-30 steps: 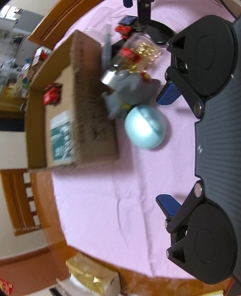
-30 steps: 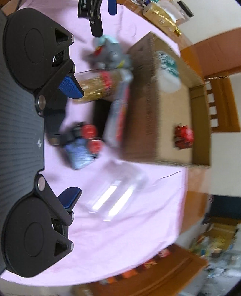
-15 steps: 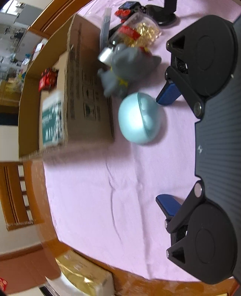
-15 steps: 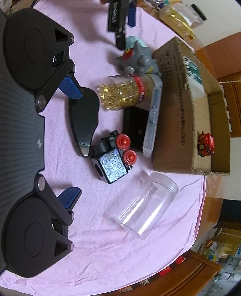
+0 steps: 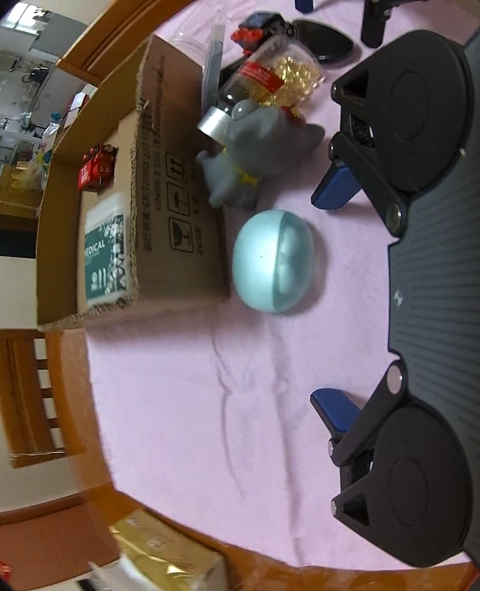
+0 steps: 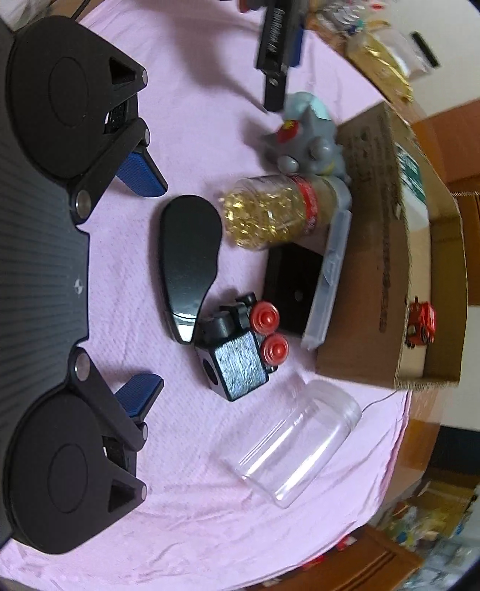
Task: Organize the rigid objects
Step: 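Move the left gripper to the light-blue round case and grasp it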
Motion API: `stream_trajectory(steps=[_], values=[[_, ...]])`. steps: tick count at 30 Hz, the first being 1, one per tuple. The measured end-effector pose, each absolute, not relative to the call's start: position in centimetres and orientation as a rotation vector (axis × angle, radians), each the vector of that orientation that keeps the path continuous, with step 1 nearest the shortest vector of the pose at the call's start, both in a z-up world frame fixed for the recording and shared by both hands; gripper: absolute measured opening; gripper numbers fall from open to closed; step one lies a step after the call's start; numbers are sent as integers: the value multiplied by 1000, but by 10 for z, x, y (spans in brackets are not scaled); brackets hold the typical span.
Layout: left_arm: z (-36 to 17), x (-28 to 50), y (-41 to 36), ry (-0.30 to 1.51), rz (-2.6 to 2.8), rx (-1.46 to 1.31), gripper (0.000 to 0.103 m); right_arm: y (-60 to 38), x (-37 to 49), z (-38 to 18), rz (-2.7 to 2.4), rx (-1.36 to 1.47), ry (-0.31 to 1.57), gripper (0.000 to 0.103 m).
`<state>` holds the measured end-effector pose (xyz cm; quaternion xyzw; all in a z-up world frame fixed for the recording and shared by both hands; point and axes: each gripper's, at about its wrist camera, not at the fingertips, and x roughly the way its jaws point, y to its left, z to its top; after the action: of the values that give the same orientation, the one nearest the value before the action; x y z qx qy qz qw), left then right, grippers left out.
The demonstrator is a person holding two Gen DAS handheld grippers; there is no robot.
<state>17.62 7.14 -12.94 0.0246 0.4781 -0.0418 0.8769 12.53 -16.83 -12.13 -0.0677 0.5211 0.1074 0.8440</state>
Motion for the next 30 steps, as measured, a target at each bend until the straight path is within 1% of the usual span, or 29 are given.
stream_trajectory(steps=[2, 8, 16, 19, 21, 22, 24, 30], values=[[-129, 179, 67, 991, -104, 65, 102, -163, 123, -124, 223, -192, 1089, 103], [-128, 189, 60, 977, -116, 80, 102, -166, 115, -126, 235, -187, 1031, 103], [-124, 201, 50, 940, -251, 229, 101, -165, 113, -126, 236, -186, 1017, 103], [-123, 204, 52, 956, -316, 234, 96, -165, 113, -125, 236, -185, 1018, 103], [-122, 203, 55, 988, -378, 197, 87, -166, 112, -126, 237, -185, 1015, 103], [-121, 200, 56, 989, -396, 191, 86, -166, 113, -126, 236, -185, 1015, 103], [-121, 197, 55, 992, -411, 220, 79, -166, 113, -126, 236, -184, 1014, 103], [-121, 206, 58, 953, -385, 238, 78, -165, 113, -126, 236, -184, 1014, 103]])
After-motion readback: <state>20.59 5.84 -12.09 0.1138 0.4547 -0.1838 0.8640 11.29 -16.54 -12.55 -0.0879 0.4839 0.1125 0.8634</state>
